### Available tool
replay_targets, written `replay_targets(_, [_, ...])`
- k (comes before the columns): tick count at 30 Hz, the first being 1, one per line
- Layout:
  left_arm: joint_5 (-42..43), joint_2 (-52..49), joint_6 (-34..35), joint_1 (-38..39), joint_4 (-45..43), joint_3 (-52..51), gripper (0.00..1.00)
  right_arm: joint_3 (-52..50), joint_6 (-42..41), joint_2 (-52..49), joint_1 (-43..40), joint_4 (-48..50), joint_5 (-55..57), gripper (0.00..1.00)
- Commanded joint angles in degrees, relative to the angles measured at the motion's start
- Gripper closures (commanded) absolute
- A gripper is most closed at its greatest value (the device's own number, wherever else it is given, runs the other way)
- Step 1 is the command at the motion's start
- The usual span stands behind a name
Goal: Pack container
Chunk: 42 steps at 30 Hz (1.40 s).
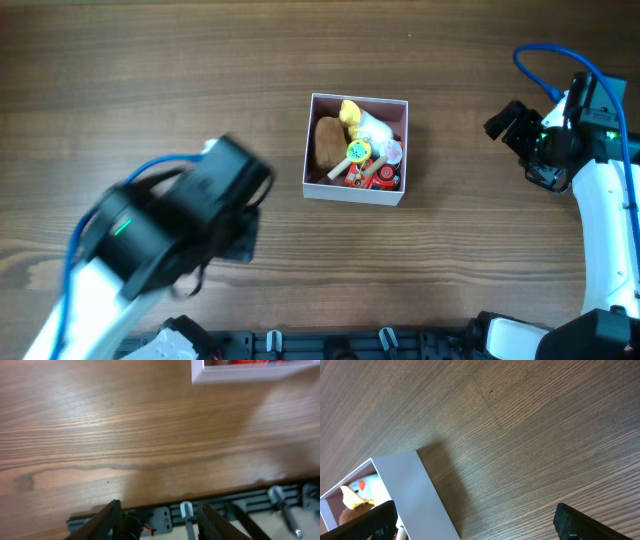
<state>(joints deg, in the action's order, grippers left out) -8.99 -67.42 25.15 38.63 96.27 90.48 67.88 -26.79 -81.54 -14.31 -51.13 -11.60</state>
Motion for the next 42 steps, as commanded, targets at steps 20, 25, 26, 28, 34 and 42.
replay_targets(20, [-20.41, 18.51, 9.62, -1.95, -11.21, -1.22, 0.0, -0.11, -0.37, 0.11, 0.04, 0.13, -0.52, 0.0])
replay_targets(25, [-10.6, 22.97, 3.61, -18.25, -18.12, -9.9, 0.0, -0.11, -0.37, 0.11, 0.02, 0.13, -0.52, 0.0])
replay_targets(26, [-7.17, 24.65, -0.37, -21.68, -21.97, -13.05, 0.0, -0.11, -0.37, 0.11, 0.04, 0.13, -0.52, 0.0])
replay_targets(28, [-1.49, 30.14, -9.14, -27.63, -34.16, -22.67, 0.0, -0.11, -0.37, 0.11, 0.04, 0.13, -0.52, 0.0])
replay_targets(34, [4.81, 48.76, -11.74, -32.65, -52.28, -48.63, 0.0, -0.11, -0.39, 0.11, 0.04, 0.13, -0.52, 0.0])
replay_targets(42, [13.05, 63.43, -20.96, -35.45, -56.83, -66.6, 0.0, -0.11, -0.37, 0.11, 0.04, 0.13, -0.52, 0.0])
